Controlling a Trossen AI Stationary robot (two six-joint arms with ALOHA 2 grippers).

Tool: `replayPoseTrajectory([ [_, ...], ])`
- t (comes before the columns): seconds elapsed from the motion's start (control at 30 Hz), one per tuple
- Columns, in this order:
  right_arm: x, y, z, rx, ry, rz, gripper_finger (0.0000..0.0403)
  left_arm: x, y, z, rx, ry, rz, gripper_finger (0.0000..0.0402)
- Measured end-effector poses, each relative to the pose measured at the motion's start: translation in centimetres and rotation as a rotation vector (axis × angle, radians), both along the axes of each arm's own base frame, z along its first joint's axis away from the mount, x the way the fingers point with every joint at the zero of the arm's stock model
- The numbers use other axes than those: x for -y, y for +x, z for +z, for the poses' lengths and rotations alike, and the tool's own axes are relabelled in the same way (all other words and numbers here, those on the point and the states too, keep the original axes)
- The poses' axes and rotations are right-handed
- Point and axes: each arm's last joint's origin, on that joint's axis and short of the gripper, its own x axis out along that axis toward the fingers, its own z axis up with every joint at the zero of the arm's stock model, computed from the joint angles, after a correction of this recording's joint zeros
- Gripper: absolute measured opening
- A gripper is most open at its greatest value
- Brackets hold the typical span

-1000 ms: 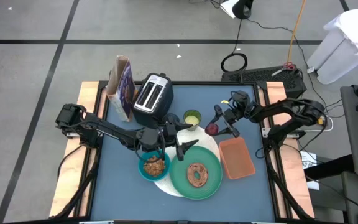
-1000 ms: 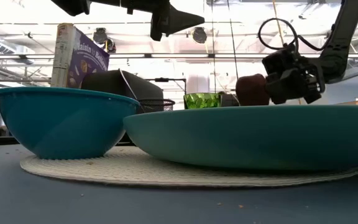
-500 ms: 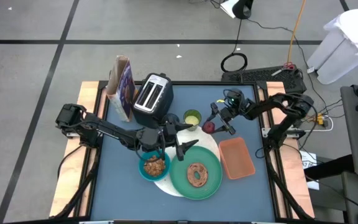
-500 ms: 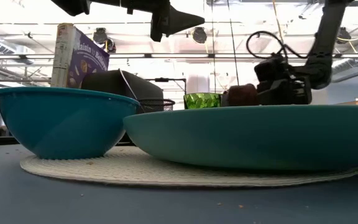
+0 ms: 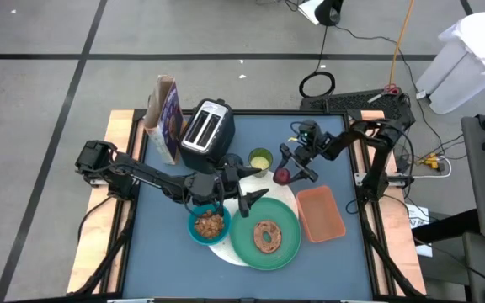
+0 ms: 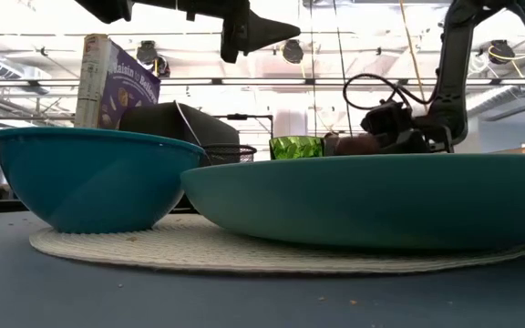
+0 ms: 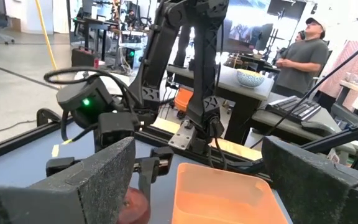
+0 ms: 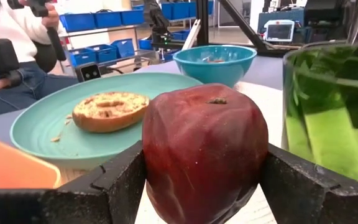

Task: Arrange a breakfast setting
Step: Put the red apple on the white mat

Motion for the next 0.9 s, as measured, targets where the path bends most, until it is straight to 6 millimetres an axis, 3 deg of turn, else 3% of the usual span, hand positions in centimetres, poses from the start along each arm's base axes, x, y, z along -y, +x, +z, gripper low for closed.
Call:
replayPoseTrajectory([
  [0.43, 0.0, -0.1, -2.3, -0.056, -0.031, -0.056, 0.0269, 0.0, 0.0, 0.0, 0.001, -0.006, 0.000, 0.0354],
  [0.9, 0.1, 0.0, -2.6, -0.093, -0.053, -0.106, 0.0270, 0.0, 0.0, 0.0, 0.002, -0.005, 0.000, 0.0354],
])
